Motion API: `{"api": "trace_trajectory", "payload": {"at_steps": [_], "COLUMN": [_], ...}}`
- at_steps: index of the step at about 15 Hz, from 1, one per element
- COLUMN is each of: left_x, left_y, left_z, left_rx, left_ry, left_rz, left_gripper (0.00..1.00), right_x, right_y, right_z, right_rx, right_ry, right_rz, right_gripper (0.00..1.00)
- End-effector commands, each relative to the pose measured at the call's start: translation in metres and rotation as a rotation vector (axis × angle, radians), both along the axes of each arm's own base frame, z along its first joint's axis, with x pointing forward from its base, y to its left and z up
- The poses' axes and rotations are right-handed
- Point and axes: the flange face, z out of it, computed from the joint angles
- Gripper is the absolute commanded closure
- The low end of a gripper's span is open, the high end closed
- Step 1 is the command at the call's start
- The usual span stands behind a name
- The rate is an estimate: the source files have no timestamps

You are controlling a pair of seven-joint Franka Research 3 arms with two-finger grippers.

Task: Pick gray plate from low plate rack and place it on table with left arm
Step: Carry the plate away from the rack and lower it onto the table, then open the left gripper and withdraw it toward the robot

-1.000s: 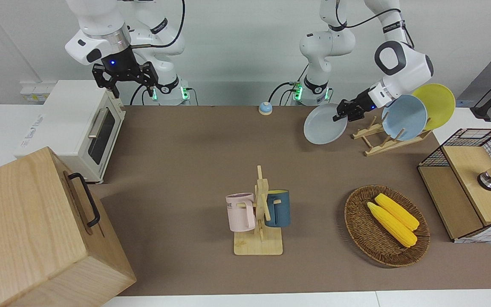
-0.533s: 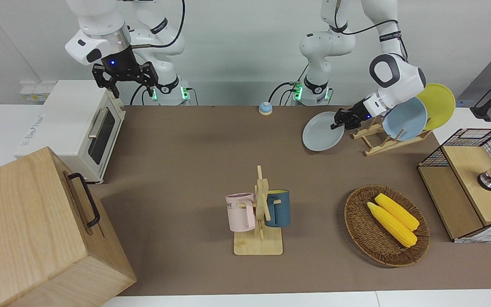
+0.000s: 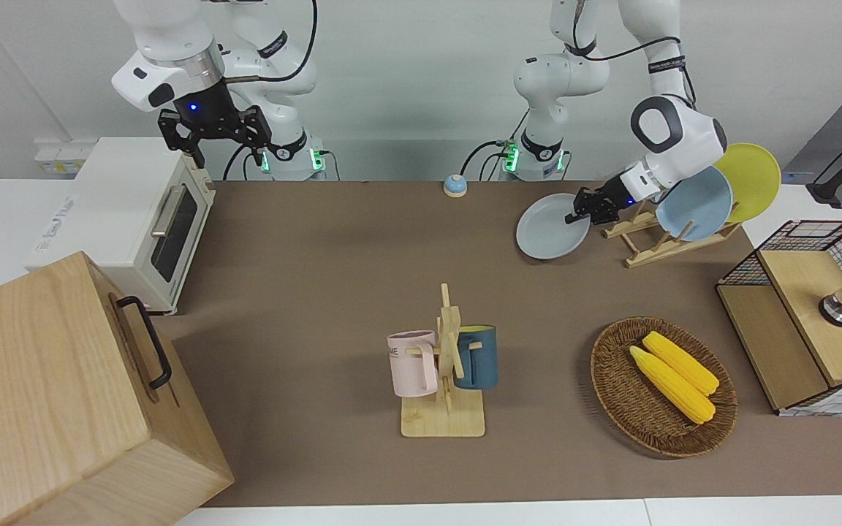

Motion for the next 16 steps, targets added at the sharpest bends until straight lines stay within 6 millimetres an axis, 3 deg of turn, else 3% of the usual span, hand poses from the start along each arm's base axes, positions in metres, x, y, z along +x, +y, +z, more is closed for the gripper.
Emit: {"api": "trace_trajectory", "payload": {"at_steps": [1,2,10,13,16], "left_x": [0.0,0.002,0.027,0.038,0.049], "left_y": [-0.002,-0.001,0.004,0.01,0.016], "left_z": [-0.005,-0.002,0.036,0.066,0.109], "left_rx": [0.008,0.014,0.086,0.129,0.192], "left_ry": [-0.023,-0.028,-0.065,-0.075,-0.073], "left_rz": [-0.01,-0.014,-0.013,-0.017,-0.01], "left_gripper": [0.1,0.01,0.01,0.01,0.01], "right_x": [-0.003,-0.003,-0.003,-0.002,-0.003], "right_y": [0.001,0.001,0.001,0.0,0.001], "right_z": [0.003,0.003,0.003,0.003,0.003], "right_rx": [0.006,0.006,0.006,0.006,0.006], "right_ry": [0.007,0.007,0.007,0.007,0.007], "right_rz": [0.0,0.0,0.0,-0.001,0.0], "right_gripper": [0.011,0.013,0.011,0.011,0.011]}}
